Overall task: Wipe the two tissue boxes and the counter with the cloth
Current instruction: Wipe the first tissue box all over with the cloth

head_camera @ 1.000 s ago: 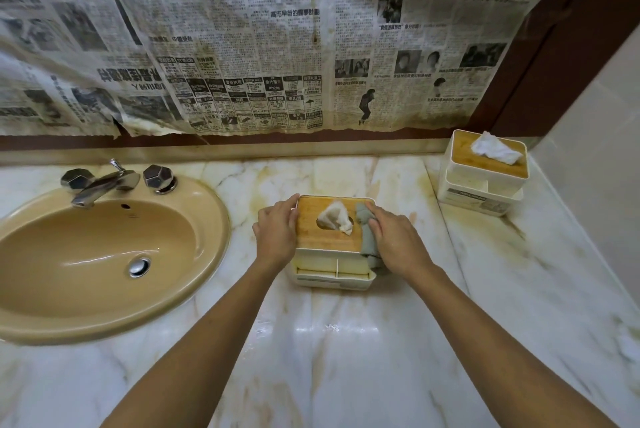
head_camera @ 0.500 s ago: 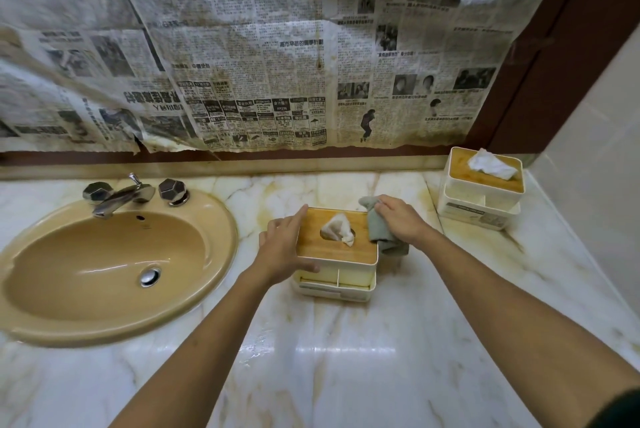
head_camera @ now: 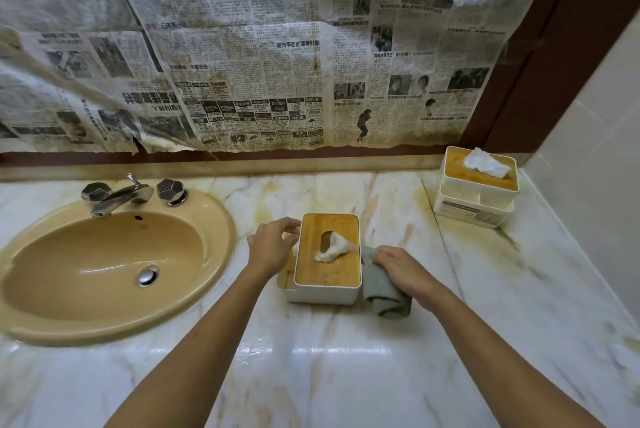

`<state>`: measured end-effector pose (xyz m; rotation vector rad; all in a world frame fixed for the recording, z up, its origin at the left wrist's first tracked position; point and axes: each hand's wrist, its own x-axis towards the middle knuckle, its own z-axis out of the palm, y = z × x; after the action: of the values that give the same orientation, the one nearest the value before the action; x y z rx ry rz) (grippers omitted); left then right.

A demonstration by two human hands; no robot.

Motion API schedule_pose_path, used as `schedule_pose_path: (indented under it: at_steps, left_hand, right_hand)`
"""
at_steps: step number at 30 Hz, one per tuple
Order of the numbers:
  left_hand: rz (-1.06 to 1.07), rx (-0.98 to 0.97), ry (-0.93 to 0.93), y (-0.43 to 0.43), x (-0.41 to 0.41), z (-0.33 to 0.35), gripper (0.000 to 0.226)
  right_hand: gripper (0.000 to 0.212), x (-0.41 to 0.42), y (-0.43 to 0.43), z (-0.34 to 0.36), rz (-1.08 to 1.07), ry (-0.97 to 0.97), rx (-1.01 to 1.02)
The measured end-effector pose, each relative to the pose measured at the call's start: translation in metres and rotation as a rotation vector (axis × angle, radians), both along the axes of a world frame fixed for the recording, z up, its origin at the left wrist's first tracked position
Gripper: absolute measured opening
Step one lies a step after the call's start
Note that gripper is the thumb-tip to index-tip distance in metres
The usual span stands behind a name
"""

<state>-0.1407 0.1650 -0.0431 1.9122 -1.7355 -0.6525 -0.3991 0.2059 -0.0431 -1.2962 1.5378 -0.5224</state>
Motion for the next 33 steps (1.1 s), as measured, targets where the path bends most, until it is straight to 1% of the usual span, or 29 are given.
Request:
schedule_pose_path:
  at_steps: [2,5,8,10,11,13,15,16,17,22,23,25,27,29,31,33]
  left_hand:
    - [0.001,-0.019,-0.024,0.001,-0.005,0.001,0.023]
    - [-0.075,-0.191,-0.066,0.008,-0.017,0.003,0.020]
    - [-0.274,-0.285,-0.205,0.017,-0.036,0.006,0.037]
    - [-0.375,-0.295,-0.309,0.021,-0.045,0.006,0.045]
    - [-0.394,-0.286,-0.327,0.022,-0.049,0.006,0.045]
    - [-0.371,-0.268,-0.287,0.022,-0.051,0.007,0.035]
    - [-0.299,-0.266,-0.223,0.020,-0.049,0.010,0.017]
    - [-0.259,-0.256,-0.199,0.019,-0.046,0.012,0.011]
    - [-0.219,-0.236,-0.183,0.018,-0.042,0.014,0.010]
    - [-0.046,-0.090,-0.180,0.015,-0.022,0.019,0.021]
    - [-0.013,-0.081,-0.157,0.016,-0.020,0.019,0.023]
    - [0.043,-0.079,-0.055,0.018,-0.019,0.019,0.025]
    - [0.060,-0.070,0.027,0.019,-0.020,0.017,0.029]
    - [0.028,-0.032,0.032,0.019,-0.021,0.015,0.037]
    - [-0.014,0.028,0.031,0.018,-0.019,0.013,0.046]
    - [-0.036,0.061,0.056,0.016,-0.017,0.009,0.048]
  right_hand:
    - [0.025,0.000,0.004,0.000,-0.016,0.012,-0.009]
    - [0.025,-0.003,0.001,0.003,-0.094,0.048,-0.056]
    - [0.026,-0.005,-0.005,0.008,-0.149,0.072,-0.108]
    - [0.026,-0.004,-0.010,0.011,-0.144,0.089,-0.129]
    - [0.026,-0.003,-0.011,0.011,-0.140,0.095,-0.141]
    - [0.029,-0.001,-0.013,0.012,-0.136,0.103,-0.175]
    - [0.028,0.002,-0.014,0.013,-0.139,0.103,-0.220]
    - [0.026,0.003,-0.014,0.013,-0.147,0.105,-0.244]
    - [0.025,0.004,-0.015,0.014,-0.153,0.113,-0.270]
    - [0.028,0.014,-0.014,0.011,-0.136,0.156,-0.322]
    - [0.029,0.019,-0.011,0.010,-0.130,0.158,-0.324]
    - [0.032,0.029,-0.004,0.007,-0.112,0.162,-0.341]
    - [0.037,0.039,0.007,0.005,-0.082,0.174,-0.368]
    - [0.042,0.047,0.018,0.004,-0.009,0.255,-0.391]
    - [0.046,0.052,0.027,0.002,0.085,0.413,-0.405]
    - [0.049,0.055,0.032,0.001,0.133,0.542,-0.396]
